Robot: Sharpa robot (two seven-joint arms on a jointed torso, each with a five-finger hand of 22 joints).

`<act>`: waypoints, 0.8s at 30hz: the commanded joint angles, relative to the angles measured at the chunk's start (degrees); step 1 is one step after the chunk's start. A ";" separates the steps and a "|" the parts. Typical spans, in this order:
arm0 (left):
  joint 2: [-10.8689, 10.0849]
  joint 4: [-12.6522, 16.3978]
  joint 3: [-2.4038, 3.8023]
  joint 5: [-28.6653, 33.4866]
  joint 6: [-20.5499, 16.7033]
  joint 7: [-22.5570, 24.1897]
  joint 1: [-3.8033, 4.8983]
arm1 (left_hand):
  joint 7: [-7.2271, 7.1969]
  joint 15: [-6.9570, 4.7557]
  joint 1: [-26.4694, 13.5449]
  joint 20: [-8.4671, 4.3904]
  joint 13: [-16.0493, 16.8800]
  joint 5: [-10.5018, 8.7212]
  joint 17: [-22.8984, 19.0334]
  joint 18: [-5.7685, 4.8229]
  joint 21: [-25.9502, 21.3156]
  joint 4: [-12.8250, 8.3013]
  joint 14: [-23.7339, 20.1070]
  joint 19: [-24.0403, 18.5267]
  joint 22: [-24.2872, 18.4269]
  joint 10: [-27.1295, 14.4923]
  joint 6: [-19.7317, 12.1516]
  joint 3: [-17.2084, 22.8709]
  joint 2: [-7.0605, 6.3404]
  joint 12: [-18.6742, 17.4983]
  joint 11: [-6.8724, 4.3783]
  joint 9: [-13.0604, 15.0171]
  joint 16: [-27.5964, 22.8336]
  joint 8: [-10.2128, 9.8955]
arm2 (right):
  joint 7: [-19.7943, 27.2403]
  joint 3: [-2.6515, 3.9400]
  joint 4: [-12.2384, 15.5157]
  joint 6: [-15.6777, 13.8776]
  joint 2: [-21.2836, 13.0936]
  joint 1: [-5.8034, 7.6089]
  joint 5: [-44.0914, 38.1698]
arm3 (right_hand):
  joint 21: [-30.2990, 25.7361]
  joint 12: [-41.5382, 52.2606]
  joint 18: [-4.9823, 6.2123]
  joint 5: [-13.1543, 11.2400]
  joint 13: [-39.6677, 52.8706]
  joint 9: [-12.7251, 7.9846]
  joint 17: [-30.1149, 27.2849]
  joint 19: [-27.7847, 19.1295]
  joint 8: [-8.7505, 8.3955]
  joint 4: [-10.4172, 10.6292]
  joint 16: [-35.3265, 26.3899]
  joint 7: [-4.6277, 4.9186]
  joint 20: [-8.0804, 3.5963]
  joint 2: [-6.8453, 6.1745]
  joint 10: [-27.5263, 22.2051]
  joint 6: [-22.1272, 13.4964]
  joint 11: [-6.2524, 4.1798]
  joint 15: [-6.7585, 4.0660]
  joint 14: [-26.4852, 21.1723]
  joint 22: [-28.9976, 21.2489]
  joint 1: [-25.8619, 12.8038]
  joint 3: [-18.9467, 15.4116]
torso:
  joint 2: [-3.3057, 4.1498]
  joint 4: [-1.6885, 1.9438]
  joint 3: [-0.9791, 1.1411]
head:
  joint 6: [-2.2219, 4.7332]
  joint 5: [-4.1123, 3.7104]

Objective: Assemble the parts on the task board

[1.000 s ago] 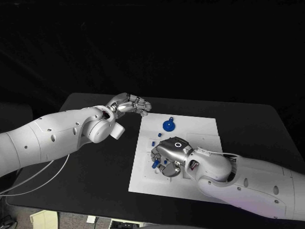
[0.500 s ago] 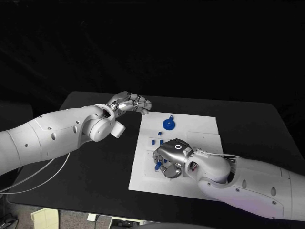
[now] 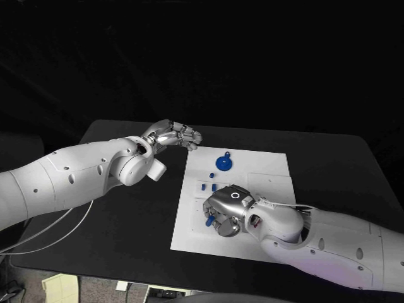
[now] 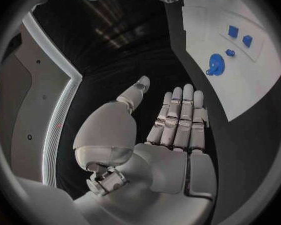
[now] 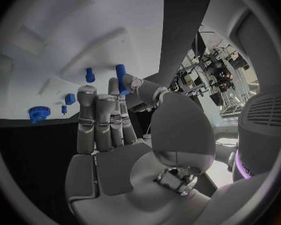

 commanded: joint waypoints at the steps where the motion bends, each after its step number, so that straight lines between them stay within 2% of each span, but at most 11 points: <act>1: 0.14 0.13 0.04 0.21 0.46 0.39 0.05 | -0.01 -0.09 -0.49 0.08 -0.08 0.14 0.07 1.10 -0.25 0.22 0.36 0.41 0.07 0.20 -0.35 0.12 0.19 0.39 0.26 -0.07 -0.26 0.40 | -0.50 -0.04 -0.06 1.28 0.00 -0.10 -1.01 | 0.32 0.18 4.75 0.18 -0.06 1.93 -0.06 0.30 0.09 -0.11 0.31 -0.60 -0.17 0.59 0.40 1.05 -0.14 -0.43 -0.16 0.70 0.02 0.15 | -0.01 -0.01 -0.04 | 0.04 -0.09; 10: 0.13 0.11 0.04 0.21 0.52 0.33 0.05 | -0.01 -0.08 -0.51 0.09 -0.11 0.14 0.11 1.09 -0.28 0.22 0.36 0.41 0.10 0.20 -0.35 0.12 0.19 0.40 0.26 -0.08 -0.31 0.41 | -2.00 -0.04 0.16 -1.50 0.24 -0.13 -1.99 | 0.36 0.21 4.75 0.18 -0.01 1.98 -0.06 0.29 0.09 -0.19 0.32 -0.62 -0.18 0.58 0.44 1.08 -0.15 -0.44 -0.15 0.72 -0.01 0.17 | -0.03 0.04 -0.08 | 0.08 -0.17; 24: 0.12 0.14 0.04 0.21 0.58 0.24 0.05 | -0.01 -0.07 -0.54 0.10 -0.15 0.14 0.17 1.09 -0.33 0.21 0.35 0.42 0.14 0.20 -0.36 0.13 0.18 0.42 0.26 -0.09 -0.38 0.44 | -2.97 -0.04 0.13 -0.16 1.13 -0.14 -3.80 | 0.42 0.24 4.75 0.18 0.08 2.07 -0.06 0.31 0.11 -0.26 0.34 -0.65 -0.19 0.49 0.48 1.16 -0.18 -0.47 -0.11 0.74 -0.04 0.28 | -0.05 0.05 -0.10 | 0.10 -0.26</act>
